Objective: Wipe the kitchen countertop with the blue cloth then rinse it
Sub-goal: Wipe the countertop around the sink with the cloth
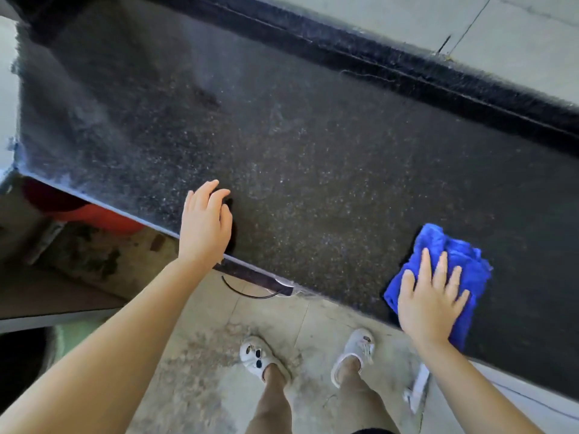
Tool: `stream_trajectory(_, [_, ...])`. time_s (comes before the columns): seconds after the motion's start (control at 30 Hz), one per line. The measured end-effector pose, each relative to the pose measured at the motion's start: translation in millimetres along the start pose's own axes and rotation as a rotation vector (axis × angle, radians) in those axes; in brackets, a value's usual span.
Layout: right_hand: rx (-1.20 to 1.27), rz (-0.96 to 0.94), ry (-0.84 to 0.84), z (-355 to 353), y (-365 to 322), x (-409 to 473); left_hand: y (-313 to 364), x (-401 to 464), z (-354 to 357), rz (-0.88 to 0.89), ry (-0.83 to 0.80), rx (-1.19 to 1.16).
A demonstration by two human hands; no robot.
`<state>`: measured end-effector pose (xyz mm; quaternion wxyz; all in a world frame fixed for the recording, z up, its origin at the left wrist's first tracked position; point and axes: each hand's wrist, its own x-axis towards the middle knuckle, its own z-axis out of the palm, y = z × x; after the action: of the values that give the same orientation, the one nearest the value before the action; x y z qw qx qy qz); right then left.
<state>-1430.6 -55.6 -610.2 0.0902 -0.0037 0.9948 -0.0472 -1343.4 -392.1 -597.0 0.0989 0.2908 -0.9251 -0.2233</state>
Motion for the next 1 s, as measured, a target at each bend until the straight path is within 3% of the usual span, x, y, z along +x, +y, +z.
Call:
stream_trajectory(0.07, [0.011,-0.073,0.020,10,-57,-20,-11,4,-4,-0.022,0.007,-0.031])
stream_trajectory(0.27, [-0.032,-0.714,-0.038,33,-262,-57,-49,14,-17,-0.018,0.023,-0.022])
stream_trajectory(0.33, [-0.019,-0.915,-0.157,33,-304,-38,-61,25,-26,-0.055,0.056,-0.019])
stream_trajectory(0.4, [-0.068,-1.091,-0.139,27,-316,8,-76,40,-37,-0.079,0.082,0.004])
stream_trajectory(0.47, [-0.123,-1.059,-0.054,17,-301,70,-89,55,-47,-0.091,0.079,0.048])
stream_trajectory(0.57, [-0.110,-0.661,0.057,2,-251,163,-106,70,-52,-0.130,0.088,0.070])
stream_trajectory(0.63, [-0.032,-0.407,-0.015,-5,-240,171,-114,73,-48,-0.177,0.132,0.073])
stream_trajectory(0.7, [-0.033,-0.409,0.008,10,-247,125,-115,71,-43,-0.183,0.149,0.079])
stream_trajectory(0.8, [-0.032,-0.873,0.083,34,-262,19,-114,71,-41,-0.181,0.140,0.079])
stream_trajectory(0.87, [-0.061,-1.258,-0.027,32,-263,-6,-117,71,-40,-0.190,0.155,0.083])
stream_trajectory(0.93, [-0.137,-1.609,-0.147,23,-271,40,-118,74,-39,-0.197,0.167,0.088])
stream_trajectory(1.0, [-0.168,-1.719,-0.104,13,-286,118,-117,75,-39,-0.214,0.138,0.102])
